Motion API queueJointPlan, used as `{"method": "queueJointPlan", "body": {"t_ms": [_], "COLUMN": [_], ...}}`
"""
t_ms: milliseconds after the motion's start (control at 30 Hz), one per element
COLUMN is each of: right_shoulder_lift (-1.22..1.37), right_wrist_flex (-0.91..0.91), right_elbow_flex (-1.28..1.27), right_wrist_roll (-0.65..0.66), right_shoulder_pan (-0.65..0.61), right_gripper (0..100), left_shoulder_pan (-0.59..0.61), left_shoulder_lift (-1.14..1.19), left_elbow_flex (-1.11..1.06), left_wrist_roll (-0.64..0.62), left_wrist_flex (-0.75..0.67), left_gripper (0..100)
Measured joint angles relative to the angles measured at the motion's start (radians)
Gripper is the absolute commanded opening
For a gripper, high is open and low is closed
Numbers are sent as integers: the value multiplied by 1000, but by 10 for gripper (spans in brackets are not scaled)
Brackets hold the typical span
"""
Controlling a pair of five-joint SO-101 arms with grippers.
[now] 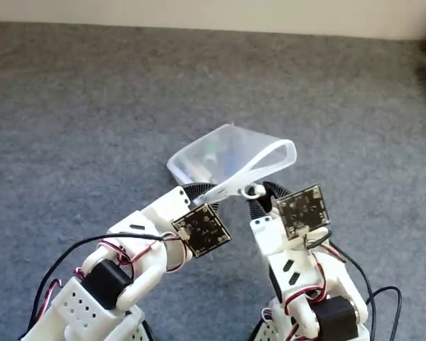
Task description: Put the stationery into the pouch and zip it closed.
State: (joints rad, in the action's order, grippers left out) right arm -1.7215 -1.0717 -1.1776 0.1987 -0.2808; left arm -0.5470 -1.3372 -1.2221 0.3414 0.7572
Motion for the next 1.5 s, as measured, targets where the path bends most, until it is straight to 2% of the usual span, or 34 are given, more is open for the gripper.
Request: {"method": "queueJointPlan", "body": {"t_ms": [300,633,1033,1167,1367,1500], "right_shoulder_lift": [12,14,17,17,15,15], "right_wrist_flex": [34,216,505,574,585,586], "right_elbow_flex": [14,11,-132,-170,-173,-173], "right_wrist_roll": [-57,-81,-81,-80,-80,-61], "right_shoulder_pan": [74,242,439,446,450,448], "right_gripper": [5,5,5,5,8,106], "left_shoulder_pan": [-2,-2,-2,6,14,14], "left_shoulder_lift": [0,-6,-14,-14,-74,-173], "left_elbow_flex": [-11,-11,-9,-8,-20,-75], "left_wrist_roll": [0,0,0,0,0,0], "left_wrist_flex": [-3,-3,-3,-5,-5,-5], "left_gripper": [6,6,6,6,6,6]}}
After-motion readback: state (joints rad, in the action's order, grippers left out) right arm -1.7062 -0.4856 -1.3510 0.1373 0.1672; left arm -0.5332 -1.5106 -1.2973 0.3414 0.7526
